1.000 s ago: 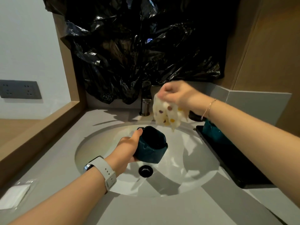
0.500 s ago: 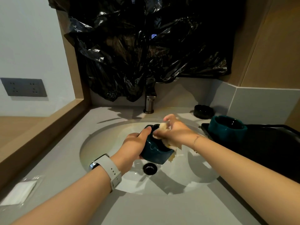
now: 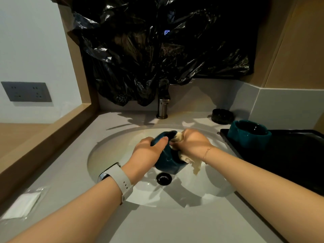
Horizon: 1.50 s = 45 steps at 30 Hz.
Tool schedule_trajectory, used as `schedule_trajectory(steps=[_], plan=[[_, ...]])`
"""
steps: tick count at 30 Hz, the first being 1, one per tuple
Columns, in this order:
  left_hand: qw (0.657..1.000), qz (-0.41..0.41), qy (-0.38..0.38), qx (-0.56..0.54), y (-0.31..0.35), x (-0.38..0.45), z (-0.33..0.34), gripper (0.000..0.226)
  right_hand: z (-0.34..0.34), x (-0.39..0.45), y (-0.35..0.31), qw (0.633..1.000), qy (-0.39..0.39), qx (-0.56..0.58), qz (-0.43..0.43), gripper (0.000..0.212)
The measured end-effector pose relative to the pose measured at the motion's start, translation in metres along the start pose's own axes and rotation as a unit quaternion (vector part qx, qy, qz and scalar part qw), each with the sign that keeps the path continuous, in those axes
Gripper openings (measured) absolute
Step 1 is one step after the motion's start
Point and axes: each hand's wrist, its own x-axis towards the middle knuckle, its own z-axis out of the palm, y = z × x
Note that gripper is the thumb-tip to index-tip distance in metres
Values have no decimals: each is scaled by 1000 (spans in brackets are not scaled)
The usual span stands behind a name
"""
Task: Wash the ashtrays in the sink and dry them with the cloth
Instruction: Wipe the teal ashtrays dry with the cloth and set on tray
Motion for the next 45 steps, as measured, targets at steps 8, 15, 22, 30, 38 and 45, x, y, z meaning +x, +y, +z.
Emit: schedule_trajectory(steps=[8,15,22,30,38,45], plan=[[999,-40,-12,-24,4,0,-6,37,-2,-3,3,979,-109,171,6,40],[998,-11,-58,21,2,-4,-3,35,-2,-6,-9,996,-10,70,-48,33],[998,26,61,19,3,0,-8,33,19,-5,2,940,-97,299,133,33],[998,62,1,-18,10,-5,-13,58,21,-6,-3,945,-23,300,132,29],[996,-8,-41,-76,0,1,-8,46,-26,-28,-37,981,22,-174,-86,7],[987,-16,83,-133,-5,5,-12,64,6,-13,-33,994,-13,93,57,14]])
